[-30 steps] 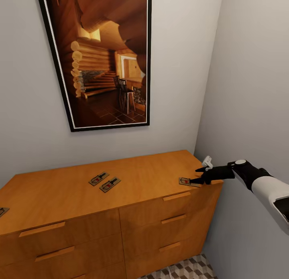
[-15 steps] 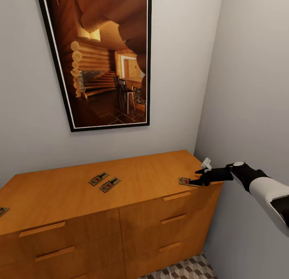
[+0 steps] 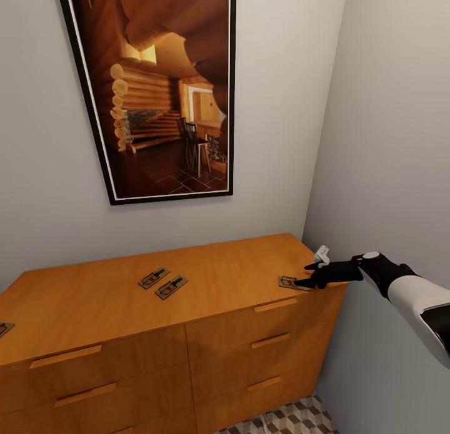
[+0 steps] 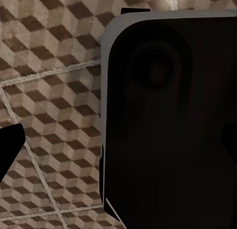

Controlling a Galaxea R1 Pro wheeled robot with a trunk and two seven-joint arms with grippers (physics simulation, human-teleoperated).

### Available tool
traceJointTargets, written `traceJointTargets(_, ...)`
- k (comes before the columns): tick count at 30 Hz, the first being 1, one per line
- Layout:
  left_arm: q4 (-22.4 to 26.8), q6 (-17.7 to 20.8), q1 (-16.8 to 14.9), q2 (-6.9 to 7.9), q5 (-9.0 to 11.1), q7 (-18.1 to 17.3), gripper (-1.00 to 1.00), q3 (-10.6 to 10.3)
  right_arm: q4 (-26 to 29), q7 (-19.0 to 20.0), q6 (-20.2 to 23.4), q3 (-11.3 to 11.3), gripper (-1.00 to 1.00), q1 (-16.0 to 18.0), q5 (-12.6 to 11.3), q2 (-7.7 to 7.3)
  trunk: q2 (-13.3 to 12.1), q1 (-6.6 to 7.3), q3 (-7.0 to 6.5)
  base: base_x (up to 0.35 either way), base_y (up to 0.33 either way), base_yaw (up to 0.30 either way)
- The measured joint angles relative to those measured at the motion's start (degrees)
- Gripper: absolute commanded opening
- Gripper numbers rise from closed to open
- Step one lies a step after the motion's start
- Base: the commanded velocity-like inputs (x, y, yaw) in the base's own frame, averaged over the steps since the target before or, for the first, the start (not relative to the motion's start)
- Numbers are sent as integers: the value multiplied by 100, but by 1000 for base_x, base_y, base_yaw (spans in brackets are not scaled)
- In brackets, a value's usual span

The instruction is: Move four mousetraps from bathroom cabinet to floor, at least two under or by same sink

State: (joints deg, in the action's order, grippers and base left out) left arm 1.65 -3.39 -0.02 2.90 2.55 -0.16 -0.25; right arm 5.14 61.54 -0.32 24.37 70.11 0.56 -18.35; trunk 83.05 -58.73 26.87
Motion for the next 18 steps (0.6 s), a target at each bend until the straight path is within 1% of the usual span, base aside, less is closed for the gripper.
traceJointTargets(12,0,0,1,0,0,-8,100,0,0,-42,0,9,100,0,8,4,0,0,0,0,0,0)
traceJointTargets(18,0,-1,2,0,0,-8,100,-3,1,-43,0,9,100,-1,8,7,0,0,0,-9,80,0)
